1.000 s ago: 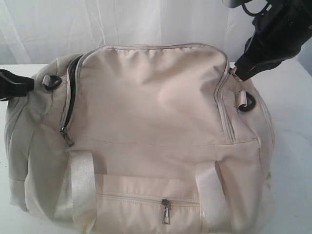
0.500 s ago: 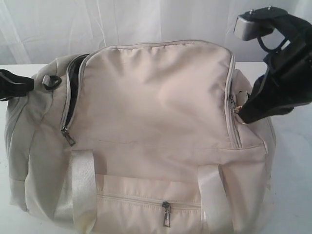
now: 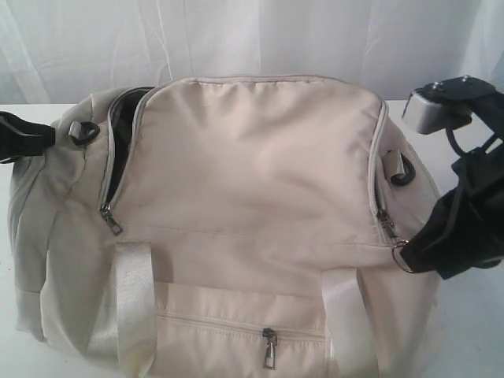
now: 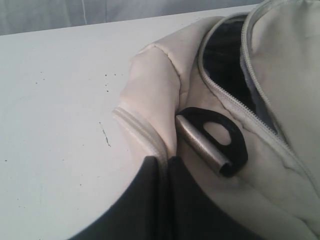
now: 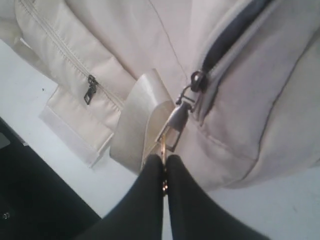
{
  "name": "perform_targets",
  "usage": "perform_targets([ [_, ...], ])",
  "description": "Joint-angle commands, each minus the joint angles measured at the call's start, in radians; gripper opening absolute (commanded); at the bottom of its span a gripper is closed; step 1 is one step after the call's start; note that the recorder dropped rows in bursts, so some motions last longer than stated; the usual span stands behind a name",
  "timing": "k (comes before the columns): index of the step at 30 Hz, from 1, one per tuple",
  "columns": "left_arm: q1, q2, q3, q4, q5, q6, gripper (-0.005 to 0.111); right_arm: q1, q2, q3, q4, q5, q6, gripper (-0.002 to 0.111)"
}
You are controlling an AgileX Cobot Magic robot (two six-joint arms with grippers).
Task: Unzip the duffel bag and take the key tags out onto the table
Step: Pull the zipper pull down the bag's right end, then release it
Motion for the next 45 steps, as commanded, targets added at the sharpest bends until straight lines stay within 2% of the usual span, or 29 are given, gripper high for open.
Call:
perform_targets([
  [1, -0.007, -0.006, 0.006, 0.008, 0.008, -0.006, 0.000, -0.006, -0.059, 0.043, 0.048, 0.026, 0.026, 0.000],
  [12, -0.007, -0.006, 0.006, 0.008, 0.001, -0.006, 0.000, -0.006, -0.081, 0.080, 0.079, 0.026, 0.035, 0.000],
  [16, -0.007, -0.006, 0.006, 0.008, 0.001, -0.006, 0.000, -0.006, -0.081, 0.080, 0.084, -0.008, 0.114, 0.000],
  [27, -0.007, -0.006, 0.006, 0.008, 0.001, -0.006, 0.000, -0.006, -0.081, 0.078, 0.093, -0.015, 0.109, 0.001],
  [30, -0.007, -0.006, 0.006, 0.008, 0.001, -0.006, 0.000, -0.006, -0.081, 0.078, 0.093, 0.003, 0.067, 0.011],
  [32, -0.007, -0.006, 0.006, 0.008, -0.008, -0.006, 0.000, -0.006, -0.081, 0.078, 0.091, 0.008, 0.056, 0.027],
  [34, -0.007, -0.006, 0.006, 0.008, -0.010, -0.006, 0.000, -0.006, -0.081, 0.078, 0.085, 0.009, 0.056, 0.050],
  [37, -0.007, -0.006, 0.006, 0.008, -0.012, -0.006, 0.000, -0.006, -0.081, 0.076, 0.083, 0.009, 0.012, 0.077],
  [38, -0.007, -0.006, 0.006, 0.008, -0.012, -0.006, 0.000, -0.006, -0.081, 0.071, 0.083, 0.000, -0.002, 0.081],
  [41, -0.007, -0.006, 0.006, 0.008, -0.015, -0.006, 0.000, -0.006, -0.081, 0.056, 0.083, -0.144, -0.005, 0.081],
  [45, -0.007, -0.006, 0.006, 0.008, -0.018, -0.006, 0.000, -0.006, -0.079, 0.053, 0.093, -0.564, 0.020, 0.081],
])
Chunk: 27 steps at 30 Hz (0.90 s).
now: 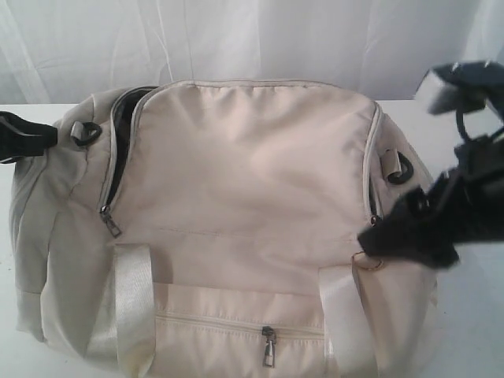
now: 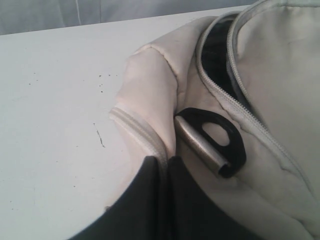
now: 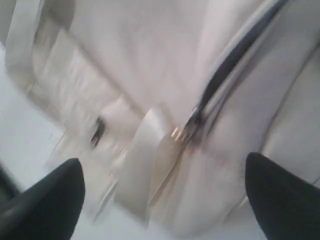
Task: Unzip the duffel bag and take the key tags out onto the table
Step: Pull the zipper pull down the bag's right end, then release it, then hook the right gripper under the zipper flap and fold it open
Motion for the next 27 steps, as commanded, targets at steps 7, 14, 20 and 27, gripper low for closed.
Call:
perform_targets([
  [7, -0.007, -0.006, 0.006, 0.008, -0.001, -0.006, 0.000, -0.006, 0.099, -0.010, 0.177, -0.700, 0.048, 0.081],
  [14, -0.007, -0.006, 0.006, 0.008, -0.017, -0.006, 0.000, -0.006, 0.277, -0.015, 0.454, -0.716, 0.034, 0.081],
  [20, -0.007, -0.006, 0.006, 0.008, -0.017, -0.006, 0.000, -0.006, 0.322, -0.017, 0.546, -0.736, -0.014, 0.066],
  [27, -0.007, -0.006, 0.006, 0.008, -0.015, -0.006, 0.000, -0.006, 0.322, -0.052, 0.564, -0.743, -0.014, 0.039],
])
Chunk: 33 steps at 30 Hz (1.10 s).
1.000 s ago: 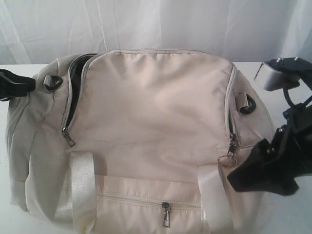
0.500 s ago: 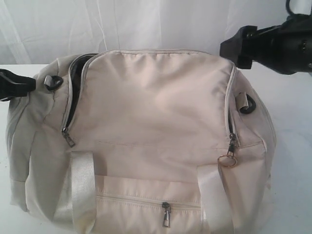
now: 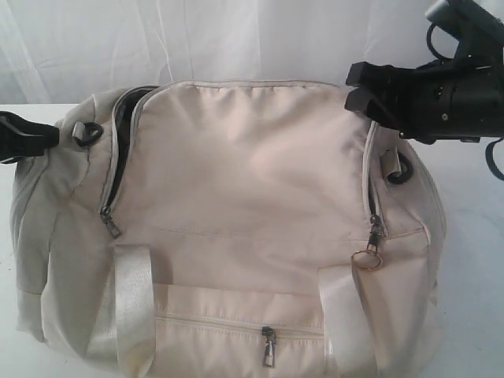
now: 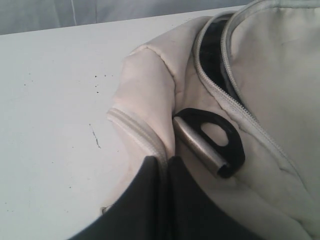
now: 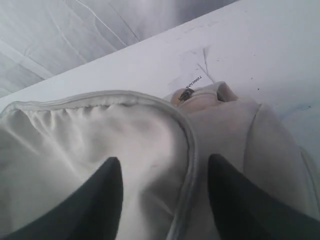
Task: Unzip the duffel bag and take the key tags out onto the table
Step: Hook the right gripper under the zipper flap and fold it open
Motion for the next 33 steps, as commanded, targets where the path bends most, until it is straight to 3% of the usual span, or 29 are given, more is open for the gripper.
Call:
perform_targets([
  [1, -0.007, -0.006, 0.006, 0.008, 0.000, -0.006, 0.000, -0.006, -0.001, -0.039, 0.010, -0.008, -0.013, 0.035],
  [5, -0.007, -0.006, 0.006, 0.008, 0.000, -0.006, 0.000, -0.006, -0.001, -0.052, 0.012, 0.005, -0.013, 0.010],
  [7, -0.007, -0.006, 0.006, 0.008, 0.000, -0.006, 0.000, -0.006, -0.001, -0.052, 0.012, 0.012, -0.013, 0.003],
  [10, -0.007, -0.006, 0.006, 0.008, 0.000, -0.006, 0.000, -0.006, -0.012, -0.052, 0.012, 0.065, -0.028, 0.002],
  [13, -0.007, -0.006, 0.006, 0.008, 0.000, -0.006, 0.000, -0.006, -0.073, -0.052, 0.012, 0.226, -0.115, 0.002],
  [17, -0.007, -0.006, 0.006, 0.008, 0.000, -0.006, 0.000, -0.006, -0.158, -0.052, 0.011, 0.575, -0.416, 0.002],
  [22, -0.007, -0.006, 0.006, 0.008, -0.008, -0.006, 0.000, -0.006, -0.183, -0.043, -0.021, 0.974, -0.454, 0.002],
  [30, -0.007, -0.043, 0.006, 0.008, -0.025, -0.004, 0.000, 0.024, -0.214, 0.023, -0.285, 0.974, -0.166, 0.002],
  [33, -0.007, -0.051, 0.006, 0.008, -0.025, -0.002, 0.000, 0.063, -0.248, 0.089, -0.283, 0.974, -0.071, 0.003],
])
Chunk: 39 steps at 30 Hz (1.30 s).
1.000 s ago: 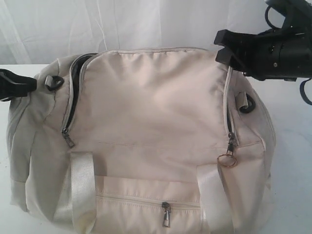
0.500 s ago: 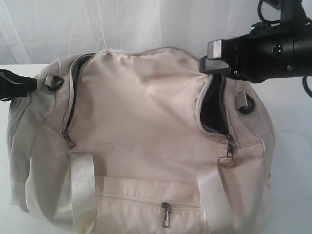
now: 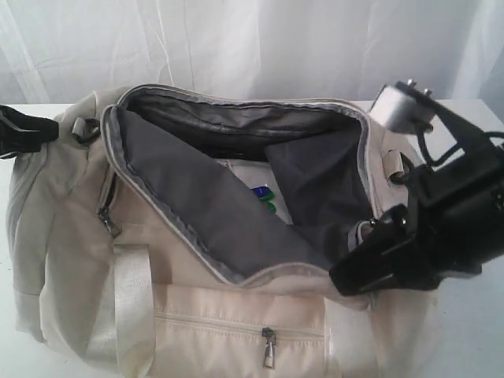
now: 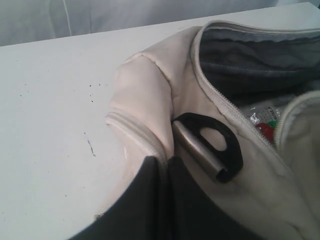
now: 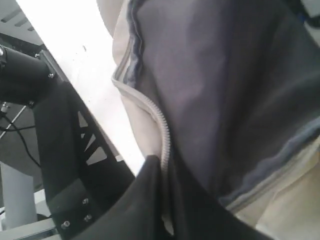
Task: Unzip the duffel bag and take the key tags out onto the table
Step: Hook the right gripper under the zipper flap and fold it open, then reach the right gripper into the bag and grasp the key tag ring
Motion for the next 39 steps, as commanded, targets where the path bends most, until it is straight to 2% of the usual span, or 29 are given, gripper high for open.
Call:
perform_targets([
  [1, -0.007, -0.021, 0.006, 0.008, -0.007, -0.002, 0.000, 0.064, -0.063, 0.094, -0.012, 0.015, 0.162, 0.003],
  [6, -0.007, -0.021, 0.004, -0.007, -0.031, -0.002, 0.000, 0.154, -0.172, 0.215, -0.012, 0.015, 0.252, 0.003],
  [14, -0.005, -0.052, 0.004, 0.008, -0.060, -0.002, 0.000, 0.158, -0.308, 0.303, -0.008, 0.015, 0.352, 0.003],
  [16, -0.005, -0.058, 0.004, 0.008, -0.055, -0.002, 0.000, 0.158, -0.334, 0.313, -0.010, 0.015, 0.352, 0.007],
  [19, -0.005, -0.063, 0.004, 0.008, -0.053, -0.002, 0.007, 0.158, -0.361, 0.323, -0.008, 0.015, 0.345, 0.022],
  [25, -0.005, -0.063, 0.004, 0.008, -0.069, 0.002, 0.045, 0.158, -0.398, 0.325, 0.009, 0.015, 0.324, 0.072],
  [27, -0.005, -0.063, 0.004, 0.008, -0.080, 0.002, 0.053, 0.158, -0.405, 0.323, 0.065, 0.015, 0.280, 0.077],
  [29, -0.005, -0.063, 0.004, 0.008, -0.095, 0.002, 0.057, 0.158, -0.409, 0.313, 0.128, 0.015, 0.230, 0.077],
  [32, -0.005, -0.067, 0.003, -0.005, -0.120, 0.002, 0.057, 0.158, -0.409, 0.290, 0.225, -0.125, 0.128, 0.077],
  [39, -0.005, -0.154, 0.003, -0.026, -0.117, 0.007, 0.056, 0.158, -0.379, 0.273, 0.226, -0.748, 0.013, 0.077],
])
